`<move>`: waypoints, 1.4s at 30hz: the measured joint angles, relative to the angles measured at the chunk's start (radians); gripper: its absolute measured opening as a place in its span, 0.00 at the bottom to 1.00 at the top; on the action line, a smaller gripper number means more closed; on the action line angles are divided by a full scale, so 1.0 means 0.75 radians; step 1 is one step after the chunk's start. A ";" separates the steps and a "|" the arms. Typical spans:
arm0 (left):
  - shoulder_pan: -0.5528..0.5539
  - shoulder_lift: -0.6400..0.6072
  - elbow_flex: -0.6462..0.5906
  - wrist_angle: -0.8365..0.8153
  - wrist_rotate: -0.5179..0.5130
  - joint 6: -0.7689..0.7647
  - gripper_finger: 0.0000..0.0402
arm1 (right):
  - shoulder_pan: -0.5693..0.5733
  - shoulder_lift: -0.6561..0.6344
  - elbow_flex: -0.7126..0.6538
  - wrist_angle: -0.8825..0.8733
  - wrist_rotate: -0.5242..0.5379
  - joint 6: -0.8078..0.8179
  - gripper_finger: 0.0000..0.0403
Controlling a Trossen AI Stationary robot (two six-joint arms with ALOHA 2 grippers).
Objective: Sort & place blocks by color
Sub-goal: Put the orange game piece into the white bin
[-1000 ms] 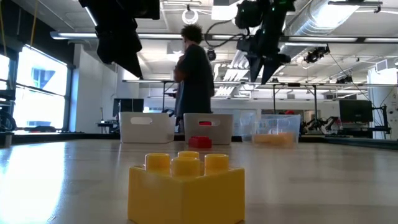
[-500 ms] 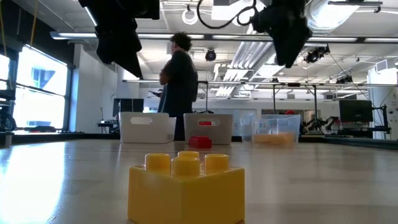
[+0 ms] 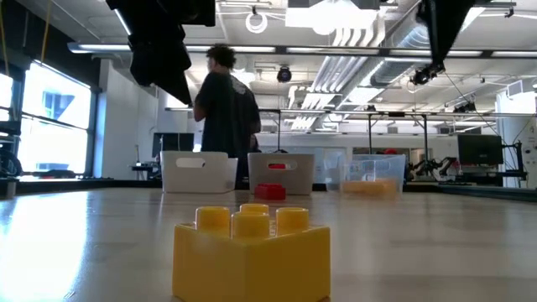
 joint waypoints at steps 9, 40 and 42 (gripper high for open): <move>0.000 0.001 0.000 0.001 0.041 0.002 0.55 | 0.271 0.000 0.000 -0.005 -0.081 0.250 0.51; 0.000 0.001 0.000 0.003 0.080 -0.001 0.55 | 0.852 0.139 -0.001 0.096 -0.295 0.673 0.52; 0.000 0.001 0.000 0.003 0.080 -0.001 0.55 | 0.867 0.167 -0.001 0.130 -0.287 0.649 0.52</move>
